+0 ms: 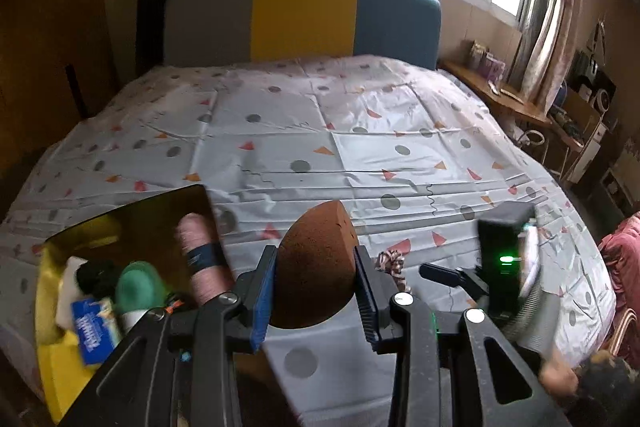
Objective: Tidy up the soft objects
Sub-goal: 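Grasp the brown sponge with left tool while right tool grasps the pink scrunchie, then drop the brown sponge into the gold tray with left tool while right holds scrunchie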
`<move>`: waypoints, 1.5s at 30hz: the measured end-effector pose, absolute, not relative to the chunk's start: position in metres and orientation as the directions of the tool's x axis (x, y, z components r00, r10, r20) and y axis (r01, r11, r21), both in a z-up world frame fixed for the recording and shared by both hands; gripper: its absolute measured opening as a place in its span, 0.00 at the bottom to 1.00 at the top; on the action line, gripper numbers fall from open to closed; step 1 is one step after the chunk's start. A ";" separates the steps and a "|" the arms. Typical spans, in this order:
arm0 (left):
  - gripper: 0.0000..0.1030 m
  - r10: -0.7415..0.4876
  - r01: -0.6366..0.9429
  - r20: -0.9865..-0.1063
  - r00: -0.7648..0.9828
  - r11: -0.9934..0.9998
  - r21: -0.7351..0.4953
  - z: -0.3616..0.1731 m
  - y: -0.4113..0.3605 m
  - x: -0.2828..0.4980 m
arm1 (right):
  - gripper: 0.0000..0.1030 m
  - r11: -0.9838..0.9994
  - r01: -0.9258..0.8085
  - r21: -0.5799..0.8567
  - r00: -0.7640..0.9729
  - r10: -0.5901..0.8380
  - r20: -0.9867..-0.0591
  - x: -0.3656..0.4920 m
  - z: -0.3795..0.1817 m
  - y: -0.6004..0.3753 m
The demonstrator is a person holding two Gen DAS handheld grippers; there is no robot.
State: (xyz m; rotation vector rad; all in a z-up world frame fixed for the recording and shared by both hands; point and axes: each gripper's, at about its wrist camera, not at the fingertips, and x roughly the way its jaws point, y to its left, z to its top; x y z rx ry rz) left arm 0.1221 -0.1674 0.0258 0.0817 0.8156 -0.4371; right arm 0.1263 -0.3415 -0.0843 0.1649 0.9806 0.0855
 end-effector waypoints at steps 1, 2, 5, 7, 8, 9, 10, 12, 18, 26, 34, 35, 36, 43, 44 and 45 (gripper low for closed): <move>0.35 -0.343 0.402 -0.715 0.610 0.911 -0.093 0.027 -0.161 0.117 | 0.75 0.991 -0.006 0.134 0.555 0.114 -0.824 0.127 -0.088 -0.336; 0.35 -0.340 0.397 -0.711 0.616 0.913 -0.092 0.029 -0.153 0.113 | 0.75 0.993 -0.013 0.118 0.556 0.105 -0.824 0.127 -0.091 -0.334; 0.36 -0.340 0.376 -0.710 0.616 0.919 -0.114 0.030 -0.134 0.104 | 0.56 0.997 -0.017 0.081 0.548 0.077 -0.833 0.131 -0.098 -0.332; 0.36 -0.339 0.362 -0.706 0.622 0.924 -0.124 0.030 -0.123 0.098 | 0.16 0.998 -0.018 0.064 0.560 0.063 -0.826 0.130 -0.096 -0.334; 0.36 -0.339 0.355 -0.704 0.624 0.926 -0.131 0.031 -0.116 0.095 | 0.16 0.996 -0.006 0.090 0.554 0.078 -0.829 0.130 -0.095 -0.339; 0.36 -0.339 0.349 -0.703 0.625 0.927 -0.136 0.031 -0.110 0.092 | 0.16 0.995 -0.002 0.103 0.549 0.087 -0.831 0.129 -0.095 -0.342; 0.36 -0.334 0.341 -0.702 0.629 0.930 -0.137 0.031 -0.103 0.090 | 0.16 0.995 -0.009 0.094 0.547 0.084 -0.833 0.128 -0.095 -0.342; 0.36 -0.325 0.318 -0.697 0.639 0.937 -0.146 0.032 -0.087 0.086 | 0.18 0.995 -0.032 0.090 0.543 0.093 -0.835 0.127 -0.098 -0.341; 0.36 -0.234 0.165 -0.700 0.675 0.972 -0.165 0.033 -0.009 0.075 | 0.18 0.990 -0.044 0.133 0.541 0.136 -0.830 0.125 -0.100 -0.348; 0.36 -0.091 -0.066 -0.729 0.678 0.981 -0.183 0.013 0.085 0.053 | 0.18 0.996 -0.081 0.046 0.567 0.084 -0.819 0.122 -0.100 -0.338; 0.36 -0.201 -0.044 -0.773 0.601 0.958 -0.284 -0.019 0.074 0.053 | 0.19 0.996 -0.084 0.016 0.571 0.061 -0.819 0.120 -0.101 -0.335; 0.36 -0.203 -0.033 -0.773 0.601 0.960 -0.278 -0.021 0.068 0.055 | 0.19 0.996 -0.083 0.018 0.570 0.063 -0.819 0.120 -0.101 -0.335; 0.36 -0.212 -0.025 -0.775 0.596 0.959 -0.281 -0.022 0.062 0.058 | 0.19 0.996 -0.082 0.022 0.570 0.065 -0.819 0.120 -0.100 -0.335; 0.36 -0.165 -0.023 -0.803 0.573 0.976 -0.217 -0.043 0.039 0.070 | 0.19 0.996 -0.081 0.022 0.565 0.064 -0.823 0.121 -0.100 -0.335; 0.37 -0.159 -0.026 -0.807 0.568 0.977 -0.211 -0.047 0.037 0.073 | 0.19 0.996 -0.082 0.018 0.566 0.062 -0.822 0.121 -0.100 -0.335; 0.40 -0.158 -0.028 -0.814 0.558 0.978 -0.209 -0.050 0.037 0.074 | 0.19 0.996 -0.083 0.017 0.566 0.061 -0.822 0.121 -0.100 -0.334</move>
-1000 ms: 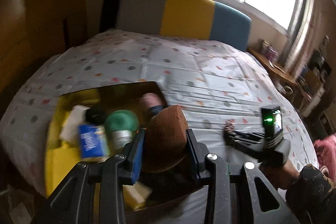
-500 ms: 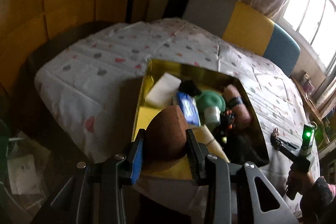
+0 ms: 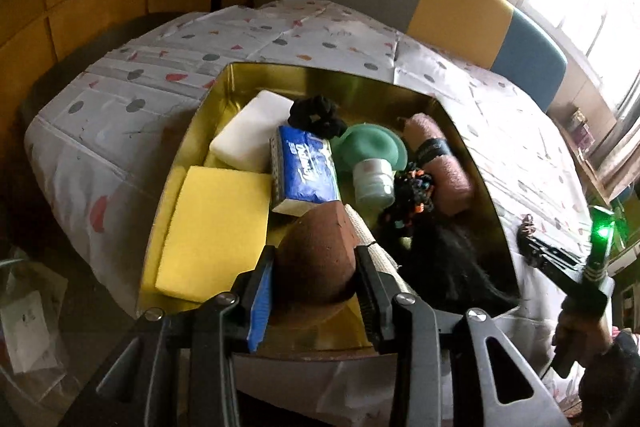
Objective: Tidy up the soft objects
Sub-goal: 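Drop the brown sponge into the gold tray with left tool while right holds scrunchie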
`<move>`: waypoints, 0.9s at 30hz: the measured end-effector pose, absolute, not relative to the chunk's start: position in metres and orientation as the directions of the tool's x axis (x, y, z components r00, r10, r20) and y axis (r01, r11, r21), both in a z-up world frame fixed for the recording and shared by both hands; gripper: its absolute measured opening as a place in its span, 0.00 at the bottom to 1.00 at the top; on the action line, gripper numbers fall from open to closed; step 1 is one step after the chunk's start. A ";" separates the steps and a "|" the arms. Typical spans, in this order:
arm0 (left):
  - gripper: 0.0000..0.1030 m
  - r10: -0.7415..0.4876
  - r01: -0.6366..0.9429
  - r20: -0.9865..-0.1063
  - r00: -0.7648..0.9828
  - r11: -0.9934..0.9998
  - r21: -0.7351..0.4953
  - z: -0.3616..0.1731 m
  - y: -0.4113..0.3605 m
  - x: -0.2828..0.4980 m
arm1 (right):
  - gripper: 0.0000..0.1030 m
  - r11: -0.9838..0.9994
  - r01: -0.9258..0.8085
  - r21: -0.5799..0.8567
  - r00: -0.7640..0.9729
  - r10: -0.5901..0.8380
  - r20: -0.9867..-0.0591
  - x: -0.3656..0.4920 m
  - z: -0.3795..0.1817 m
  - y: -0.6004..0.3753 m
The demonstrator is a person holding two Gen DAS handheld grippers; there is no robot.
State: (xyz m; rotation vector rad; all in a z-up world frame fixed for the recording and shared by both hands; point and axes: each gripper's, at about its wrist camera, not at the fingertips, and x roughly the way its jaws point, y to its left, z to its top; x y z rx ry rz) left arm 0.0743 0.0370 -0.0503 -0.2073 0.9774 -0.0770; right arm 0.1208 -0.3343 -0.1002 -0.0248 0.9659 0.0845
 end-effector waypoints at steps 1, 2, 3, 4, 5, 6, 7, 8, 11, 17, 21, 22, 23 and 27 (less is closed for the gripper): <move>0.41 -0.164 -0.036 -0.821 0.547 0.975 -0.218 -0.054 0.037 0.076 | 0.19 0.996 -0.083 0.016 0.565 0.060 -0.823 0.121 -0.100 -0.334; 0.44 -0.174 -0.037 -0.824 0.540 0.973 -0.229 -0.057 0.036 0.077 | 0.19 0.996 -0.083 0.015 0.565 0.060 -0.823 0.121 -0.100 -0.334; 0.48 -0.179 -0.035 -0.828 0.532 0.972 -0.232 -0.060 0.036 0.079 | 0.19 0.996 -0.084 0.013 0.565 0.059 -0.823 0.121 -0.100 -0.334; 0.49 -0.168 -0.031 -0.837 0.521 0.976 -0.215 -0.066 0.034 0.082 | 0.19 0.996 -0.084 0.011 0.565 0.057 -0.823 0.121 -0.100 -0.334; 0.49 -0.156 -0.038 -0.849 0.506 0.979 -0.202 -0.072 0.034 0.083 | 0.19 0.996 -0.085 0.010 0.565 0.056 -0.823 0.121 -0.100 -0.334; 0.50 -0.161 -0.040 -0.850 0.501 0.977 -0.209 -0.074 0.034 0.084 | 0.19 0.996 -0.085 0.010 0.565 0.056 -0.823 0.121 -0.100 -0.333; 0.50 -0.158 -0.038 -0.844 0.512 0.978 -0.206 -0.073 0.034 0.082 | 0.19 0.996 -0.085 0.012 0.565 0.057 -0.823 0.121 -0.100 -0.333; 0.50 -0.152 -0.035 -0.840 0.521 0.979 -0.199 -0.071 0.033 0.080 | 0.19 0.996 -0.085 0.011 0.565 0.057 -0.823 0.121 -0.100 -0.333; 0.53 -0.134 -0.017 -0.816 0.562 0.985 -0.173 -0.058 0.030 0.073 | 0.19 0.996 -0.089 0.011 0.567 0.060 -0.822 0.121 -0.100 -0.332; 0.54 -0.058 -0.022 -0.764 0.643 0.995 -0.093 -0.028 0.030 0.064 | 0.19 0.996 -0.090 0.000 0.567 0.051 -0.822 0.121 -0.101 -0.331; 0.55 -0.025 -0.038 -0.742 0.670 0.997 -0.069 -0.013 0.034 0.058 | 0.19 0.996 -0.088 -0.002 0.567 0.049 -0.823 0.121 -0.101 -0.331; 0.55 -0.022 -0.041 -0.739 0.673 0.997 -0.067 -0.010 0.035 0.056 | 0.19 0.996 -0.088 -0.001 0.566 0.049 -0.823 0.121 -0.101 -0.330; 0.55 -0.017 -0.045 -0.732 0.681 0.997 -0.065 -0.006 0.036 0.054 | 0.19 0.996 -0.085 0.002 0.565 0.050 -0.824 0.121 -0.101 -0.330; 0.55 -0.004 -0.053 -0.716 0.699 0.997 -0.056 0.001 0.038 0.047 | 0.19 0.997 -0.081 -0.001 0.566 0.045 -0.823 0.120 -0.101 -0.330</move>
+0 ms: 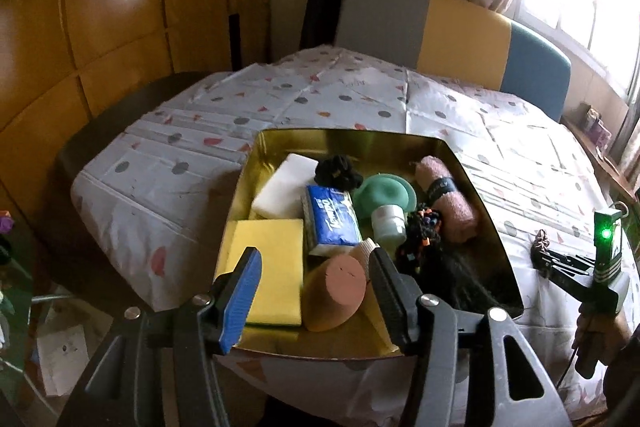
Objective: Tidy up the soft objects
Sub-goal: 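Drop the brown sponge into the gold tray with left tool while right holds scrunchie, then carry the pink satin scrunchie into the gold tray and open the right tool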
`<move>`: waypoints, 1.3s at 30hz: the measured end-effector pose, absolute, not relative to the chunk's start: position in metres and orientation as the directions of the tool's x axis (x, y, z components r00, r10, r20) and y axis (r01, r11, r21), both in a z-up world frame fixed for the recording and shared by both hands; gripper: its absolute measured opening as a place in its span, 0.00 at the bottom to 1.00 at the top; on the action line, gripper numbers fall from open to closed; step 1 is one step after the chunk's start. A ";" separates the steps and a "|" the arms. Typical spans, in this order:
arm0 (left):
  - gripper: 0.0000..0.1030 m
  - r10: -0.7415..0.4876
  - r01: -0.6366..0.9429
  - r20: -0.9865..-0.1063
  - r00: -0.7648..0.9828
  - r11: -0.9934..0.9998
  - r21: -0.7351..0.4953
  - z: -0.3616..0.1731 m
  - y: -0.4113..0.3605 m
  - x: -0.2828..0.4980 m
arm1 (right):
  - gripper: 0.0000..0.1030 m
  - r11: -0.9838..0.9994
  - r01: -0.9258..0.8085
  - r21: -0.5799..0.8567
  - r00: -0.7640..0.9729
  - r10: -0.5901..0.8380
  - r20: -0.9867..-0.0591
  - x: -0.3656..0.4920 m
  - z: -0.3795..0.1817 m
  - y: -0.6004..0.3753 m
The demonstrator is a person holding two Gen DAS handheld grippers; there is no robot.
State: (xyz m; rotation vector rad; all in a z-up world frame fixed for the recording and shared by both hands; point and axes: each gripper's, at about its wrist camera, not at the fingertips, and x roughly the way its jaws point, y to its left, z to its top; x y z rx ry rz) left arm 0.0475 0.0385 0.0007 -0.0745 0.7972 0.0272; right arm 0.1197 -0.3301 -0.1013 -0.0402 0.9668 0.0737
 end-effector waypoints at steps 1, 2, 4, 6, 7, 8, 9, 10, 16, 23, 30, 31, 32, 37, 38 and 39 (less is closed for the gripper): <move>0.55 0.000 -0.054 -0.712 0.703 0.997 -0.054 0.002 0.039 0.045 | 0.19 0.997 -0.083 -0.009 0.566 0.040 -0.823 0.119 -0.101 -0.329; 0.55 0.003 -0.055 -0.707 0.707 0.997 -0.051 0.004 0.039 0.044 | 0.19 0.996 -0.084 -0.014 0.567 0.037 -0.823 0.119 -0.101 -0.329; 0.55 0.011 -0.055 -0.696 0.718 0.998 -0.041 0.007 0.040 0.040 | 0.20 0.996 -0.083 -0.021 0.567 0.030 -0.823 0.119 -0.101 -0.328; 0.55 0.012 -0.059 -0.695 0.719 0.997 -0.045 0.008 0.042 0.039 | 0.20 0.996 -0.085 -0.027 0.568 0.026 -0.822 0.118 -0.102 -0.328; 0.55 0.014 -0.062 -0.692 0.722 0.997 -0.044 0.009 0.042 0.038 | 0.20 0.996 -0.086 -0.028 0.568 0.026 -0.822 0.118 -0.102 -0.328; 0.55 0.018 -0.063 -0.689 0.724 0.997 -0.040 0.009 0.043 0.037 | 0.20 0.996 -0.085 -0.027 0.568 0.026 -0.823 0.118 -0.102 -0.327; 0.55 0.026 -0.067 -0.687 0.726 0.997 -0.033 0.009 0.042 0.036 | 0.20 0.996 -0.084 -0.027 0.568 0.026 -0.823 0.118 -0.102 -0.328; 0.55 0.028 -0.069 -0.687 0.726 0.997 -0.033 0.009 0.042 0.035 | 0.20 0.996 -0.083 -0.027 0.568 0.025 -0.823 0.118 -0.102 -0.327; 0.55 0.016 -0.063 -0.689 0.724 0.997 -0.043 0.007 0.044 0.035 | 0.20 0.998 -0.056 0.013 0.533 0.041 -0.845 0.123 -0.100 -0.332; 0.55 -0.010 -0.050 -0.691 0.722 0.996 -0.068 0.002 0.048 0.033 | 0.20 1.000 0.019 0.011 0.499 0.001 -0.867 0.125 -0.099 -0.329; 0.55 -0.034 -0.034 -0.685 0.728 0.996 -0.086 0.001 0.053 0.031 | 0.20 0.997 0.045 -0.066 0.531 -0.080 -0.844 0.119 -0.101 -0.318; 0.55 -0.036 -0.034 -0.685 0.727 0.995 -0.089 0.000 0.055 0.031 | 0.20 0.996 0.052 -0.074 0.529 -0.090 -0.844 0.119 -0.101 -0.317; 0.55 -0.037 -0.034 -0.687 0.726 0.995 -0.090 0.000 0.055 0.031 | 0.20 0.995 0.056 -0.078 0.528 -0.096 -0.844 0.120 -0.101 -0.316; 0.55 -0.046 -0.031 -0.693 0.720 0.995 -0.098 -0.003 0.057 0.029 | 0.20 0.993 0.078 -0.089 0.530 -0.116 -0.840 0.119 -0.101 -0.315; 0.55 -0.045 -0.031 -0.692 0.720 0.995 -0.097 -0.003 0.057 0.028 | 0.20 0.993 0.083 -0.087 0.531 -0.117 -0.839 0.119 -0.101 -0.314; 0.55 -0.045 -0.033 -0.694 0.718 0.995 -0.099 -0.004 0.058 0.028 | 0.20 0.993 0.090 -0.081 0.533 -0.116 -0.838 0.119 -0.100 -0.315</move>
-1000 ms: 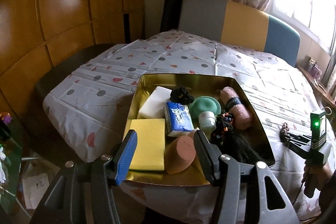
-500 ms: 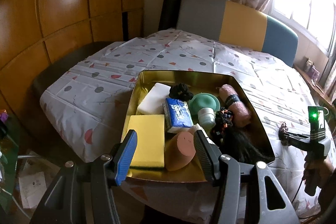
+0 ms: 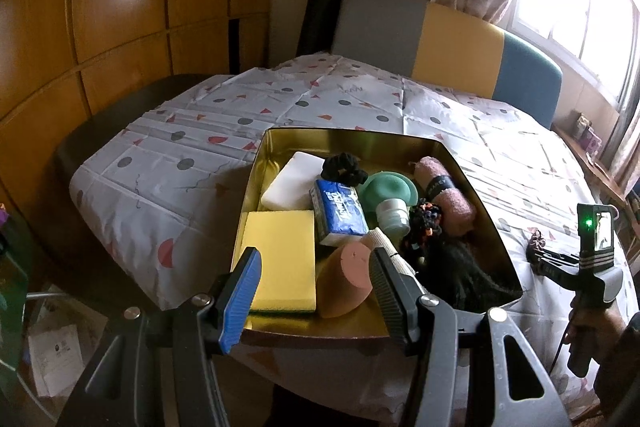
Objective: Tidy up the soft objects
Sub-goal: 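Carry the pink satin scrunchie into the gold tray and open the right tool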
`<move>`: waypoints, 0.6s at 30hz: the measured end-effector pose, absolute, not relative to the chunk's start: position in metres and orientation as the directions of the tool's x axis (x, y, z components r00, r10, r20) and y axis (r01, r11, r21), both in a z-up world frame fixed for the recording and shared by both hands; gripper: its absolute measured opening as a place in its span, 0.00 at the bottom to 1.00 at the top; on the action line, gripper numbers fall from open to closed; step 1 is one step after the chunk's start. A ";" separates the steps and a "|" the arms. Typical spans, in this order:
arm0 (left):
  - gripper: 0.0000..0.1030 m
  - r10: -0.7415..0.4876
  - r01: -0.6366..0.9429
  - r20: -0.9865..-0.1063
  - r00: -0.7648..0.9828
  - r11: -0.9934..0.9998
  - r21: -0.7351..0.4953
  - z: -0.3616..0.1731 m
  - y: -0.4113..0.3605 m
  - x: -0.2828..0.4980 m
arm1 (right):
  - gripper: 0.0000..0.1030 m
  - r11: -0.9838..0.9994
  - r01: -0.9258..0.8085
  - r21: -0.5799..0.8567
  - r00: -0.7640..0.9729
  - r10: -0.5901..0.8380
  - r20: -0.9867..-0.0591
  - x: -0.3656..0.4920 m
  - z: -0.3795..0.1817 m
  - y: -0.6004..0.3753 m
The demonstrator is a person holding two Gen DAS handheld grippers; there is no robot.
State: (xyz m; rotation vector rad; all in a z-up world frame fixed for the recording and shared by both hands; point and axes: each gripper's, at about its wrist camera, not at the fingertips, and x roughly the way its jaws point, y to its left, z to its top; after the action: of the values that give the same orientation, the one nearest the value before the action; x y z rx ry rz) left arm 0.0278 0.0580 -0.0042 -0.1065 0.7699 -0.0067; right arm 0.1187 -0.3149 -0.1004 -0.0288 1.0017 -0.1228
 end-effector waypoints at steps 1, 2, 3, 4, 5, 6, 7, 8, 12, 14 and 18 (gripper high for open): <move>0.55 -0.045 -0.036 -0.697 0.715 0.994 -0.101 -0.005 0.059 0.028 | 0.20 0.993 0.095 -0.074 0.533 -0.114 -0.838 0.119 -0.100 -0.315; 0.55 -0.044 -0.039 -0.698 0.714 0.994 -0.103 -0.005 0.061 0.028 | 0.20 0.992 0.106 -0.064 0.536 -0.111 -0.837 0.119 -0.100 -0.316; 0.55 -0.044 -0.040 -0.699 0.714 0.994 -0.103 -0.006 0.061 0.027 | 0.20 0.992 0.117 -0.045 0.536 -0.102 -0.838 0.119 -0.100 -0.318; 0.55 -0.045 -0.038 -0.701 0.712 0.994 -0.103 -0.006 0.062 0.027 | 0.20 0.991 0.129 -0.024 0.537 -0.090 -0.839 0.118 -0.099 -0.320; 0.55 -0.044 -0.040 -0.702 0.711 0.994 -0.103 -0.007 0.064 0.026 | 0.20 0.991 0.132 -0.015 0.538 -0.084 -0.839 0.116 -0.099 -0.321; 0.55 -0.042 -0.043 -0.703 0.710 0.994 -0.103 -0.007 0.065 0.025 | 0.20 0.992 0.128 -0.011 0.538 -0.079 -0.839 0.115 -0.099 -0.321; 0.55 -0.035 -0.050 -0.704 0.709 0.994 -0.100 -0.008 0.066 0.025 | 0.20 0.992 0.122 -0.011 0.536 -0.075 -0.841 0.114 -0.098 -0.320; 0.55 -0.031 -0.055 -0.707 0.706 0.994 -0.099 -0.009 0.068 0.025 | 0.20 0.993 0.116 -0.005 0.532 -0.066 -0.844 0.113 -0.098 -0.320; 0.55 -0.021 -0.067 -0.713 0.701 0.993 -0.095 -0.011 0.070 0.026 | 0.19 0.997 0.078 -0.002 0.510 -0.042 -0.859 0.108 -0.095 -0.316; 0.55 -0.020 -0.066 -0.712 0.701 0.993 -0.093 -0.011 0.069 0.026 | 0.19 0.995 0.083 0.050 0.508 0.000 -0.861 0.105 -0.091 -0.319; 0.55 -0.021 -0.050 -0.716 0.698 0.996 -0.079 -0.012 0.061 0.027 | 0.17 0.994 0.069 0.080 0.491 0.036 -0.871 0.101 -0.092 -0.315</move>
State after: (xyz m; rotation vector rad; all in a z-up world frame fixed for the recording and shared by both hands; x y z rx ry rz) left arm 0.0267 0.0614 -0.0123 -0.0949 0.7980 0.0161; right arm 0.1007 -0.3146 -0.0917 0.1089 1.0581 -0.0201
